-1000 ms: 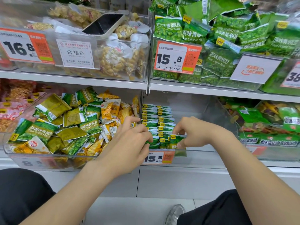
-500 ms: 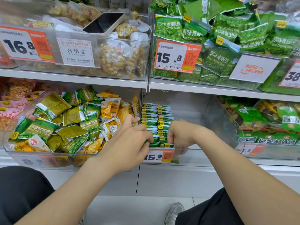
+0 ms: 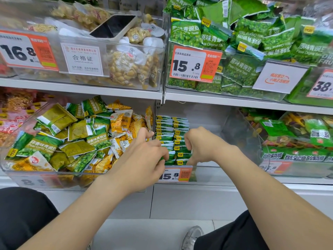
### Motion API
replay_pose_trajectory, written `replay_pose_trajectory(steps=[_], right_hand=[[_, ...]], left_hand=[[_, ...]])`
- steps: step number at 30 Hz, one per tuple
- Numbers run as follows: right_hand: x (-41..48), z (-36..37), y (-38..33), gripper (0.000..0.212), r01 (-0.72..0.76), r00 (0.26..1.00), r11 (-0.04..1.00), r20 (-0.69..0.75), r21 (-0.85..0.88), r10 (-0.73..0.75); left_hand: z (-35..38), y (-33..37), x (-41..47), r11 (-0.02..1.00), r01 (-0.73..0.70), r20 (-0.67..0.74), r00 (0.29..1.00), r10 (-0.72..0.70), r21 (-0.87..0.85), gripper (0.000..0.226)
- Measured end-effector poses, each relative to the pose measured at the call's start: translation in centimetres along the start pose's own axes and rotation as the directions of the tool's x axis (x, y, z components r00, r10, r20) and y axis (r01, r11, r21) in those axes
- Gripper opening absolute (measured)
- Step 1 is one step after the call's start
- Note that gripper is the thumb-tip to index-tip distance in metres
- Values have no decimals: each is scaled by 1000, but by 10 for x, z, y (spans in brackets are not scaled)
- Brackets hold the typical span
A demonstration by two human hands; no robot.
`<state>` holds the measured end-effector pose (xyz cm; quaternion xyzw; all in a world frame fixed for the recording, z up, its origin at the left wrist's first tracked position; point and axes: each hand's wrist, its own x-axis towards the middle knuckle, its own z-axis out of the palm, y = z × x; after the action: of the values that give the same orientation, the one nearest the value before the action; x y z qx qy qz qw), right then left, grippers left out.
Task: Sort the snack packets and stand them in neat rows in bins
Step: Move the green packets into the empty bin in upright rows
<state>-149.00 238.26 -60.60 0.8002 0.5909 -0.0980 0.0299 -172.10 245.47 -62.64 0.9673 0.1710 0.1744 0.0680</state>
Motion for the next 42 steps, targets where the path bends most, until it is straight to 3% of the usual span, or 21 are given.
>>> replay_pose_trajectory(steps=[3, 5, 7, 9, 10, 12, 14, 17, 19, 21, 23, 27, 31, 34, 37, 42], right_hand=[[2, 0, 7, 83, -48, 998, 995, -24, 89, 51], [3, 4, 11, 106, -75, 993, 991, 99, 112, 64], [1, 4, 12, 112, -115, 978, 982, 193, 151, 85], [0, 1, 6, 103, -179, 966, 957, 223, 229, 128], [0, 0, 2, 92, -189, 961, 964, 238, 189, 142], [1, 1, -10, 54, -152, 952, 988, 274, 27, 139], [6, 6, -19, 29, -126, 953, 992, 277, -12, 124], [8, 7, -18, 36, -140, 962, 985, 248, 101, 111], [5, 7, -7, 70, -204, 949, 921, 299, 333, 102], [-2, 4, 2, 94, -302, 929, 766, 356, 567, 103], [-4, -3, 6, 85, -352, 926, 687, 345, 636, 155], [16, -1, 11, 69, -443, 884, 557, 240, 702, 401], [39, 9, 3, 62, -423, 888, 557, 204, 715, 413], [62, 13, 1, 52, -349, 882, 500, 99, 793, 460], [77, 10, 1, 47, -351, 859, 432, 101, 831, 502], [93, 15, 0, 54, -407, 831, 411, 144, 816, 537]], left_hand=[[0, -1, -1, 1000, 0, -5, 1000, 0, -8, 22], [1, -1, -2, 1000, -4, -14, 1000, 3, -18, 21], [2, -2, -1, 1000, -9, -17, 1000, 9, -21, 21], [5, -2, 0, 999, -13, -25, 1000, 12, -36, 20], [6, -3, 1, 999, -16, -38, 999, 14, -48, 18], [6, -3, 1, 998, -12, -55, 998, 9, -54, 17], [6, -4, 1, 999, -19, -54, 998, 17, -36, 21], [5, -3, -1, 1000, -25, -31, 999, 25, -16, 29], [6, -3, -1, 1000, -18, -38, 999, 17, -11, 30], [6, -2, 1, 1000, -5, -89, 996, 4, -12, 30], [5, -1, 5, 998, 40, -157, 987, -45, -38, 34], [2, 1, 18, 980, 130, -253, 953, -166, -153, 50], [7, -2, 33, 936, 277, -160, 936, -314, -216, 74], [12, -4, 40, 882, 377, -84, 906, -414, -282, 61], [12, -5, 41, 874, 393, -72, 901, -429, -286, 42], [15, -5, 38, 899, 354, -70, 921, -383, -259, 69]])
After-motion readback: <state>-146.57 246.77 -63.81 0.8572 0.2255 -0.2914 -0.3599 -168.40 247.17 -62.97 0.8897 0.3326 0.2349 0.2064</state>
